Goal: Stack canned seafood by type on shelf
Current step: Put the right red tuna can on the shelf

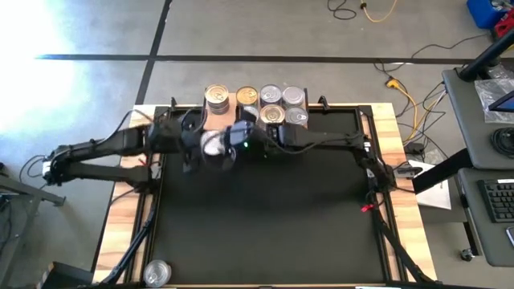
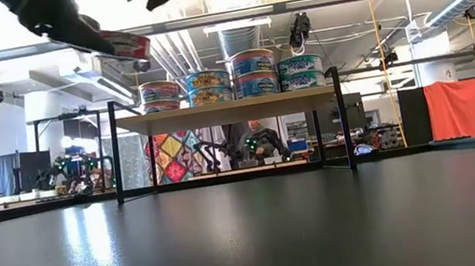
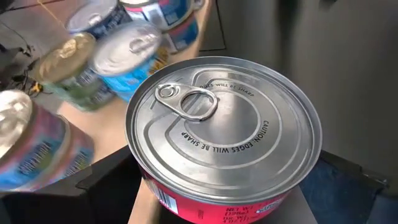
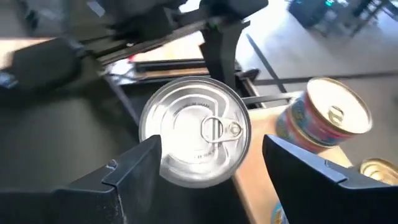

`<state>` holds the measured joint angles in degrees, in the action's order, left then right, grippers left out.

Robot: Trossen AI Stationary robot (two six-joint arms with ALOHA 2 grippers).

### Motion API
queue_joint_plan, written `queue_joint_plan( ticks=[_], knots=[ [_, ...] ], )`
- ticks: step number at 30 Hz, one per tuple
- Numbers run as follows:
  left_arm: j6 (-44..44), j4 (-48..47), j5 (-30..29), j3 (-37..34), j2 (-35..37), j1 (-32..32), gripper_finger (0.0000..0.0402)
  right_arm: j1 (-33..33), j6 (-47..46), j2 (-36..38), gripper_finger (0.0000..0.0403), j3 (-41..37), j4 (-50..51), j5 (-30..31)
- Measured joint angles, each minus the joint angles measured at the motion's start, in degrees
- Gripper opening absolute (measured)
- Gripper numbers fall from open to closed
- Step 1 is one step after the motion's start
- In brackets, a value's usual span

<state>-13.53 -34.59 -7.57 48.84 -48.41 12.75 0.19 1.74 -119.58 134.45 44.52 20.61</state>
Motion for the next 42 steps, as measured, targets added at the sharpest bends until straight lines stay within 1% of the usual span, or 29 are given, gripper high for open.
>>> queue_joint_plan(
  ticks=[3,6,9,11,14,18,22,25,29,31,36,42],
  knots=[
    [-5.2,-1.3,5.5,3.3,-3.8,7.5,0.0352,-2.9,-4.2,-0.6,0.0264,-0.3,-2.5,0.0],
    [-9.3,-3.5,9.0,4.9,-8.4,13.9,0.0352,-6.0,-9.6,-1.3,0.0249,-0.3,-5.5,0.0],
    [-10.9,-3.3,11.7,6.1,-12.4,18.1,0.0352,-8.2,-10.8,-1.9,0.0232,-0.3,-6.7,0.1],
    [-12.1,-2.7,12.9,6.9,-14.5,19.7,0.0352,-8.9,-9.2,-2.5,0.0219,-0.3,-5.6,-0.7],
    [-13.1,-1.8,13.0,7.9,-17.3,20.7,0.0354,-8.8,-5.5,-4.4,0.0200,-0.9,-3.8,-1.6],
    [-13.5,-1.6,12.9,9.0,-20.8,22.0,0.0387,-8.8,0.1,-5.5,0.0169,-1.6,-5.4,-1.7],
    [-13.1,-1.5,12.8,9.6,-23.4,22.8,0.0381,-9.3,3.3,-5.8,0.0133,-2.2,-7.2,-1.3],
    [-13.0,-1.3,12.8,9.7,-24.5,23.0,0.0387,-10.0,3.5,-6.2,0.0106,-3.3,-8.3,-2.4],
    [-13.0,-1.6,12.6,9.7,-25.3,23.0,0.0394,-11.5,3.4,-6.5,0.0074,-5.5,-10.9,-10.8],
    [-13.0,-1.9,12.6,9.7,-25.3,23.0,0.0394,-12.0,2.7,-6.8,0.0060,-6.4,-11.7,-13.0],
    [-13.1,-2.1,12.0,9.7,-25.3,23.0,0.0398,-12.2,2.5,-7.2,0.0036,-8.6,-13.2,-13.1],
    [-12.6,-4.0,10.2,9.6,-25.1,23.0,0.0399,-12.2,3.6,-6.9,0.0022,-10.9,-14.0,-12.9]
  ],
)
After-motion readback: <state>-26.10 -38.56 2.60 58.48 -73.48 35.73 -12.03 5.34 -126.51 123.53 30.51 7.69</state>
